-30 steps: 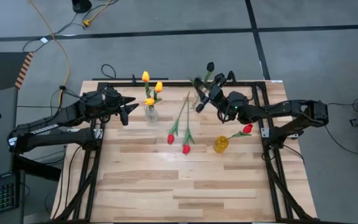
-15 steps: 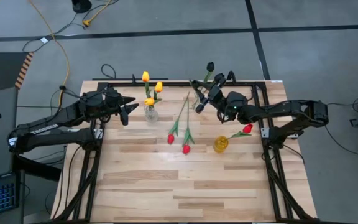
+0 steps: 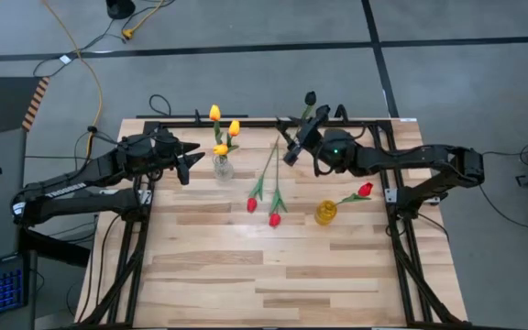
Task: Sort flowers into vase by color
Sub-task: Put the right red tulip into the yellow vase
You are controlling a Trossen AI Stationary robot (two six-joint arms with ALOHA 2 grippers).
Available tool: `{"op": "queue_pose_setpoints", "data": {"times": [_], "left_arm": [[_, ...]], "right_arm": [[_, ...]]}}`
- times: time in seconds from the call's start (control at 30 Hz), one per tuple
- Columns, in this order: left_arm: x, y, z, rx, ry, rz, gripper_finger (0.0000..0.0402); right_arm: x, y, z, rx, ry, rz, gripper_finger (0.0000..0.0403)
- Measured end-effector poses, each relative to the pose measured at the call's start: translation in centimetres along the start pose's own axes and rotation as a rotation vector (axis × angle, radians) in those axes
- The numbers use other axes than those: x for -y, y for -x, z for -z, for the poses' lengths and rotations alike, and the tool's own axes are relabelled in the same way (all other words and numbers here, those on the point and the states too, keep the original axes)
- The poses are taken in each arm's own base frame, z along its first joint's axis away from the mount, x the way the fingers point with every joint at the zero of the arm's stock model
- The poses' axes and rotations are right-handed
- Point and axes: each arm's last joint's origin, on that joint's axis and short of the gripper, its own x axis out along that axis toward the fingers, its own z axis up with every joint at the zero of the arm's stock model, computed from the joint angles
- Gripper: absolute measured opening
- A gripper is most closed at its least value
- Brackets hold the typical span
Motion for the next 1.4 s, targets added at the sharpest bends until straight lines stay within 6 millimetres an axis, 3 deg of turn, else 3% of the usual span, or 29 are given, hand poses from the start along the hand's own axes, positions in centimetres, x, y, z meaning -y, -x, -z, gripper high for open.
{"op": "queue_pose_setpoints", "data": {"times": [0.9, 1.4], "left_arm": [[0.0, 0.0, 0.0, 0.000, 0.000, 0.000, 0.0160], [0.0, 0.0, 0.0, 0.000, 0.000, 0.000, 0.0160]], "right_arm": [[1.5, 0.2, -4.3, -0.333, 0.093, -0.033, 0.0260], [1.7, 3.1, -7.8, -0.503, 0.235, -0.150, 0.0260]]}}
